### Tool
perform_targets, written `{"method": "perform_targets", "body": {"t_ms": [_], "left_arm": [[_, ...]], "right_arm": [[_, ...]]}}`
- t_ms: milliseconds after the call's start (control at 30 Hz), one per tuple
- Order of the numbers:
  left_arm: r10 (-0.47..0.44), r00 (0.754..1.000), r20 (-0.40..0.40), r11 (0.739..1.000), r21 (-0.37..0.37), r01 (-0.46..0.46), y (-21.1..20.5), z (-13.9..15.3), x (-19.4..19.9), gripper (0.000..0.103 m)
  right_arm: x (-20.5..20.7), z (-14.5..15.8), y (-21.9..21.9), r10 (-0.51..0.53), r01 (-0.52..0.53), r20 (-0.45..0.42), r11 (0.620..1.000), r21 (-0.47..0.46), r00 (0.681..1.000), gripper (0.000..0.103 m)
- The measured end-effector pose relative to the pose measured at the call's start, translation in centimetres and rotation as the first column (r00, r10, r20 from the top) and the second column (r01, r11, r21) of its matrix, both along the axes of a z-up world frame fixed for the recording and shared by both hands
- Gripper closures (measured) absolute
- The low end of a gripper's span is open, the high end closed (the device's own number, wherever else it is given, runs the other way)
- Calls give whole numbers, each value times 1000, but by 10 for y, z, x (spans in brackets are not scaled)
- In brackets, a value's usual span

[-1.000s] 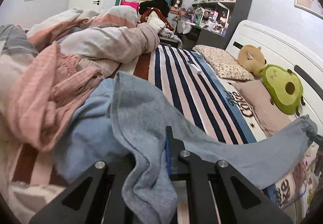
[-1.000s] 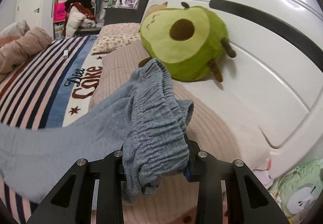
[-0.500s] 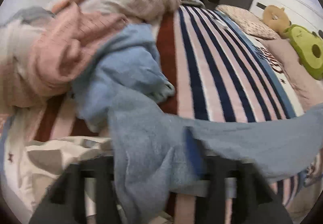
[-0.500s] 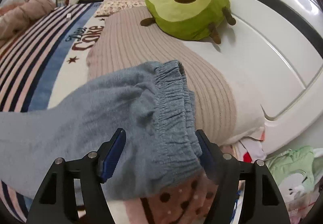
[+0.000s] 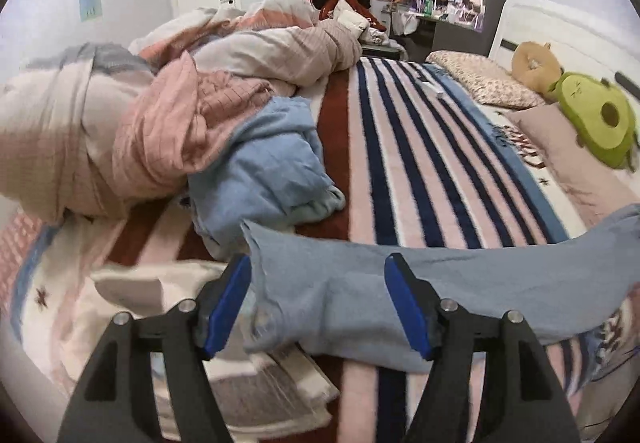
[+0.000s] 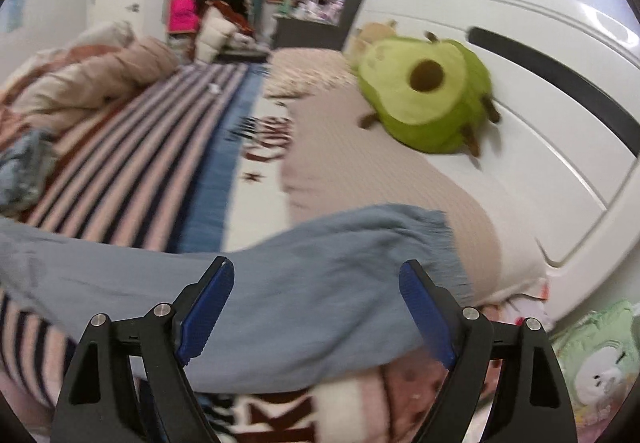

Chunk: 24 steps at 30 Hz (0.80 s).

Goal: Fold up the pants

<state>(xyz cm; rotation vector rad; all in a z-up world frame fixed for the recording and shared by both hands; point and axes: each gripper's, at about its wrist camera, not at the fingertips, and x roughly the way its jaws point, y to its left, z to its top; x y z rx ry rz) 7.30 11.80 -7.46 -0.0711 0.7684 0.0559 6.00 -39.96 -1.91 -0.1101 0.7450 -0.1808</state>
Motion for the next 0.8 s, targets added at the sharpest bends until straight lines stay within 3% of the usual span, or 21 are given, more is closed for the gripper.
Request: {"method": "perform_targets", "body": {"t_ms": [167,367,500,567,700,800], "left_arm": [[-53,998,-45,979,-198,43,-10,-25,-19,34],[-41,991,-125,912,-411,-14,-17,-65,-22,34],[-39,983,-180,902,-430,-43,-29,-86,-18,34],[-32,974,-224,885,-459,-76,-31,-102,-15,34],[44,982,-185,865,-484,-130,-19,-115,-5,33],[67,985,-162,829,-540,-145,-10,-123,12,34]], "right_arm": [[-12,-3,39,87,-90,35,991,100,996,21],[-17,-24,65,137,-150,69,961,231,988,21],[-16,-42,72,149,-158,54,949,273,987,21],[-14,-50,69,141,-148,43,947,285,989,21],[-8,-66,58,118,-117,15,944,308,993,21],[-4,-73,51,103,-98,0,942,322,995,21]]}}
